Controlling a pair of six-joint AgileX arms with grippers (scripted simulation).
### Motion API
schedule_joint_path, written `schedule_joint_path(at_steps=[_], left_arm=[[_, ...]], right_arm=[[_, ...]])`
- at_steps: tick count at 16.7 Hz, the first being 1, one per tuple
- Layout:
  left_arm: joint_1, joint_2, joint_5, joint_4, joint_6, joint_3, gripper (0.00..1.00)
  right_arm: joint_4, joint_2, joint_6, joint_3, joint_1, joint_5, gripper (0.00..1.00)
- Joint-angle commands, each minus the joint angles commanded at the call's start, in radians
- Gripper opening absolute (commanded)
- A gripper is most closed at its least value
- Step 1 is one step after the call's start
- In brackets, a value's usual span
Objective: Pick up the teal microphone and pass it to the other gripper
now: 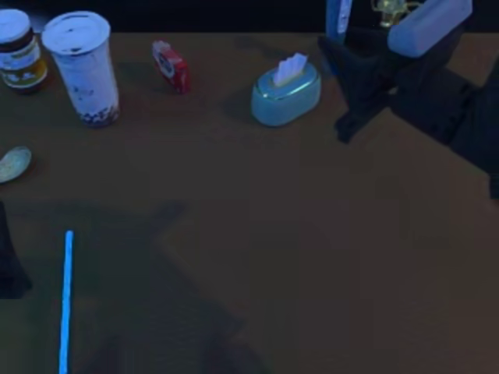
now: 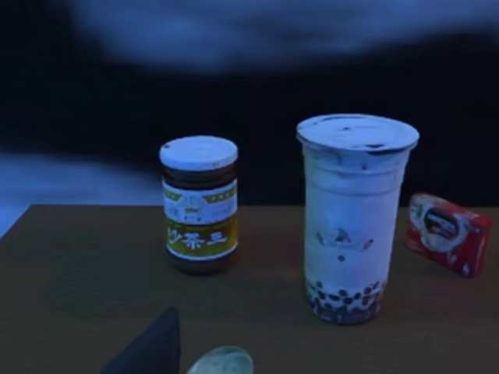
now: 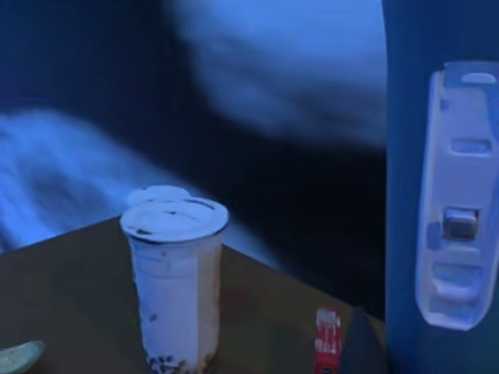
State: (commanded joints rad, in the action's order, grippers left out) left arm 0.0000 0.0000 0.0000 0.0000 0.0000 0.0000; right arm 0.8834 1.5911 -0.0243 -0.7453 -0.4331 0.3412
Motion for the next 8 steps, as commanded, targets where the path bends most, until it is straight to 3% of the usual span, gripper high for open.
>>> schedule_joint_path(at_steps=[5,8], left_arm=[[0.000,0.000,0.000,0.000,0.000,0.000,1.00],[0.000,0.000,0.000,0.000,0.000,0.000,1.00]], right_arm=[[0.119,0.018,-0.012,0.022,-0.162,-0.159,0.00],[0.144,0.020,-0.014,0.027,-0.195,-0.192,0.00]])
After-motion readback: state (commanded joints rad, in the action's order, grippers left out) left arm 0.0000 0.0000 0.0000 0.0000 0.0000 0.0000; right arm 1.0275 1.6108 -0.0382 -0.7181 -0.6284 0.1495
